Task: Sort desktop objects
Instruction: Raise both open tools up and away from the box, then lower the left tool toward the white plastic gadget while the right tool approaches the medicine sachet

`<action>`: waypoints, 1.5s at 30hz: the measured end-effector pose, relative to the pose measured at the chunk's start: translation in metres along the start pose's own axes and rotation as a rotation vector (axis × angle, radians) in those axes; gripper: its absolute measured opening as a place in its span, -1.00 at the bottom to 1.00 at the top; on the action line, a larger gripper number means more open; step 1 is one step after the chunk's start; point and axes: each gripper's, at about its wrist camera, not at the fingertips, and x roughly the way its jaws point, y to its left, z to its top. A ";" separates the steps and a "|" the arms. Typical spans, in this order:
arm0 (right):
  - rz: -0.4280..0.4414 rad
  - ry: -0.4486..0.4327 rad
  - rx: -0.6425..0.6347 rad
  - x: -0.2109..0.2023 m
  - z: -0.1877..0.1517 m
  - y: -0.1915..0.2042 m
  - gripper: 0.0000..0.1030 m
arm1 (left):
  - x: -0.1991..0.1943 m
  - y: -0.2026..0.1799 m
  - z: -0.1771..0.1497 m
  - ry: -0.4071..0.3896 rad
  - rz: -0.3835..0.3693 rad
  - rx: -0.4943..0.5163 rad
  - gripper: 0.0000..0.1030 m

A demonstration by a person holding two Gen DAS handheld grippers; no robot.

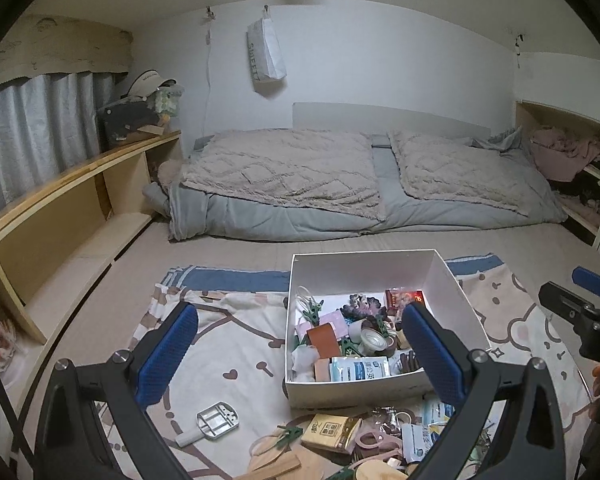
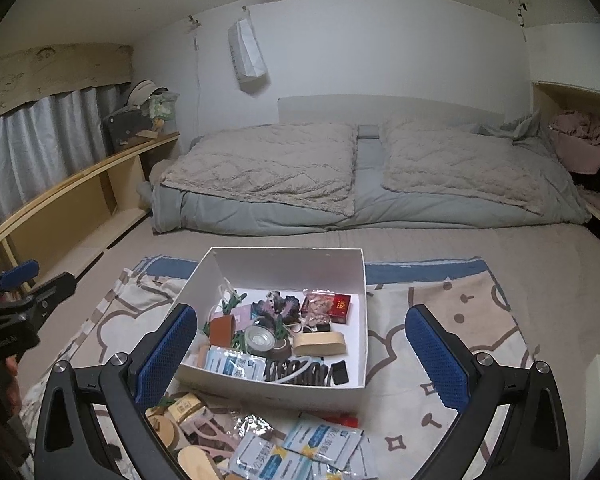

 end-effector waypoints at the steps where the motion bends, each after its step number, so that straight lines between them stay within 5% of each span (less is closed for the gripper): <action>1: 0.005 0.003 0.011 -0.002 0.000 -0.002 1.00 | -0.003 0.001 0.000 -0.004 -0.001 -0.001 0.99; 31: 0.017 -0.045 -0.084 -0.066 -0.040 -0.031 1.00 | -0.070 0.050 -0.024 -0.124 0.018 0.010 0.99; 45: -0.033 0.064 -0.130 -0.036 -0.085 -0.052 1.00 | -0.041 0.066 -0.072 -0.020 0.023 0.046 0.99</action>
